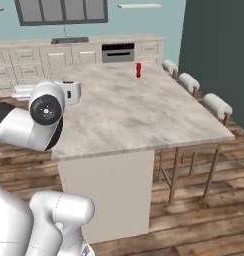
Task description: The dining table condiment station is running low on ketchup. Refill the condiment station by opening the cabinet and taking the ketchup from the cabinet and placing it on the dining table.
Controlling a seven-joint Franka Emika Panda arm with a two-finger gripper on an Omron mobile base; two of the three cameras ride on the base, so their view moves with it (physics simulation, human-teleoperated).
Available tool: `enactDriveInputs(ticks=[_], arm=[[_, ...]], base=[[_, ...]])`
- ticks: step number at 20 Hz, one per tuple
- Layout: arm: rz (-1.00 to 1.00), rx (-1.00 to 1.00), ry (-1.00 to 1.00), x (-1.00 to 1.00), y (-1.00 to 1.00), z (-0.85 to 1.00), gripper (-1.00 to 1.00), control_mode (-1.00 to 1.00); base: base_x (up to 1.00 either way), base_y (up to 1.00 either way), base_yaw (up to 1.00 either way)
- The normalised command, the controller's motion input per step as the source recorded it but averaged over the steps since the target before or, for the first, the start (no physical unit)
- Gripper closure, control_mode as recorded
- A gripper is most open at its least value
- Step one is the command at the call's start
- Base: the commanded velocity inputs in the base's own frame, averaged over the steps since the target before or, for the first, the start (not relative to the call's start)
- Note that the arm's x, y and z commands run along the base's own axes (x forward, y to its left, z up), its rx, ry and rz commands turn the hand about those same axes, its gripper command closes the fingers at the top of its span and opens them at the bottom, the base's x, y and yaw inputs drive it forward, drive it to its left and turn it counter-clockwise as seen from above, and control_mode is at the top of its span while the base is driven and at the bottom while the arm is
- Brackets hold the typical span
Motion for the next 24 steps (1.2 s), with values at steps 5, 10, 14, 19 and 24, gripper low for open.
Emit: enactDriveInputs(ticks=[5,10,14,19,24], arm=[[0.0,0.0,0.0,0.0,0.0,0.0,1.0,1.0],[0.0,0.0,0.0,0.0,0.0,0.0,1.0,1.0],[0.0,0.0,0.0,0.0,0.0,0.0,1.0,1.0],[0.0,0.0,0.0,0.0,0.0,0.0,1.0,1.0],[0.0,0.0,0.0,0.0,0.0,0.0,1.0,1.0]], base=[[0.11,-1.0,0.31],[0.07,-1.0,0.31],[0.0,-1.0,0.28],[0.0,-1.0,0.28],[0.0,-1.0,0.27]])
